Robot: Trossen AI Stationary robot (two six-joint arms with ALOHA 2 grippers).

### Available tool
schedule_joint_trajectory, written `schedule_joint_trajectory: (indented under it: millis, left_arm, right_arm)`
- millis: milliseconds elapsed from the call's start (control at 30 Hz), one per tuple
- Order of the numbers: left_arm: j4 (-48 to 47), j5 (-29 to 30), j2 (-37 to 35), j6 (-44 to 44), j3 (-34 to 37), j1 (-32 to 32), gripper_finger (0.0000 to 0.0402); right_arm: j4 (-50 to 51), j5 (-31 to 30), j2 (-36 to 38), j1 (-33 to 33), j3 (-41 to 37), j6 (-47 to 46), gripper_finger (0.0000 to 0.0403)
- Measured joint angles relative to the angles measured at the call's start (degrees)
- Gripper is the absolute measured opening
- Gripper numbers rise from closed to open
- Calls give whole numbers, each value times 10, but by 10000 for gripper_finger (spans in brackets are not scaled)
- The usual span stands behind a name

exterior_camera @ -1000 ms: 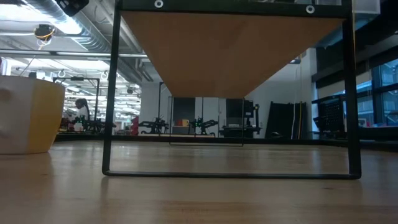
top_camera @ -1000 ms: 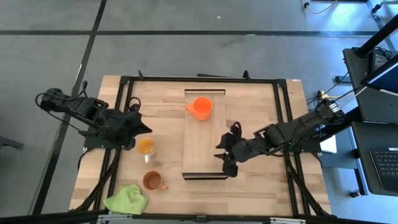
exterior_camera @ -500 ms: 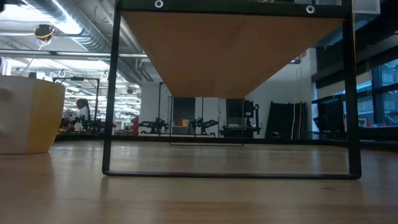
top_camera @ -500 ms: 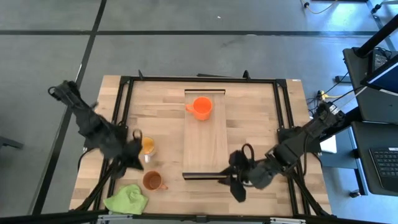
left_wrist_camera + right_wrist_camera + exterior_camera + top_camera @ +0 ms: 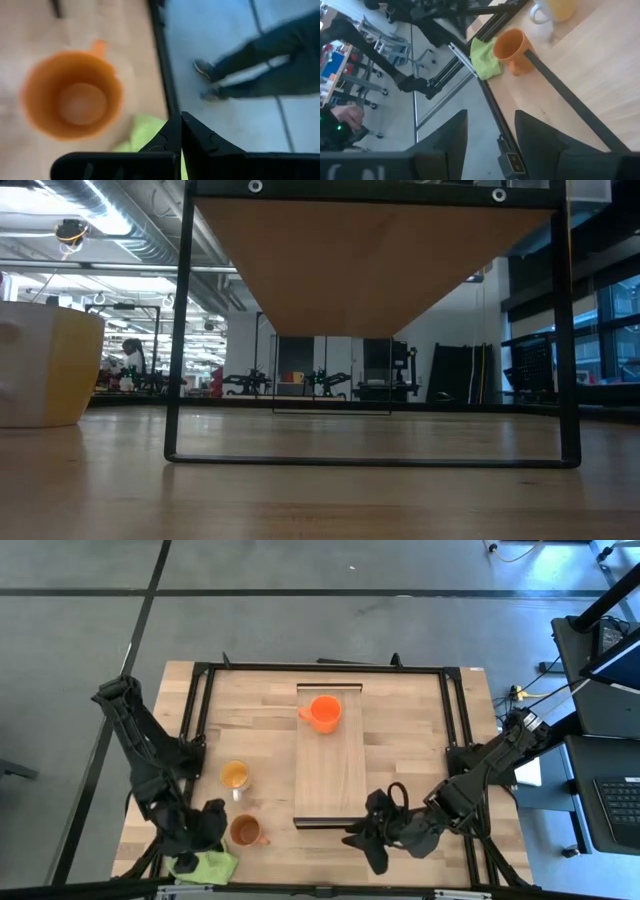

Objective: Stack small to large cups/mugs on shelf
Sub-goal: Put the brown mug on the shelf

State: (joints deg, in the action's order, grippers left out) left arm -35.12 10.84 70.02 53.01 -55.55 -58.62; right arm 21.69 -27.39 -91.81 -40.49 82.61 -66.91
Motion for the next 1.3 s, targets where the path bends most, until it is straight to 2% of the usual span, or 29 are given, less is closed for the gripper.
schedule_joint_trajectory:
  millis: [100,233,367,500,600,667,767,867,967,1133,1300]
  left_arm:
    - [-12,34,-3,37,0,15,0]
    - [-12,36,-13,102,0,52,0]
    - [-13,-18,-15,115,0,101,0]
    - [-14,-20,-9,127,0,113,0]
    - [-15,-6,-10,127,0,111,0]
    - [-43,30,-10,175,-4,102,0]
    - [-151,74,7,273,-42,71,0]
    - [-300,117,44,382,-105,25,0]
    - [-385,110,88,472,-157,-7,0]
    - [-363,71,160,548,-185,-24,6]
    - [-327,53,214,601,-198,-17,47]
  right_arm:
    - [0,16,0,2,0,27,165]
    - [0,42,0,2,0,60,165]
    - [-3,49,0,0,0,91,165]
    - [-16,47,0,-5,0,105,165]
    - [-17,44,0,-5,0,118,165]
    - [-18,20,0,-5,0,118,165]
    - [-18,-15,0,-4,0,123,165]
    - [-24,-29,0,-4,0,130,165]
    - [-24,-30,0,-4,0,129,165]
    - [-27,-30,0,-4,0,130,165]
    - [-27,-30,0,-4,0,134,165]
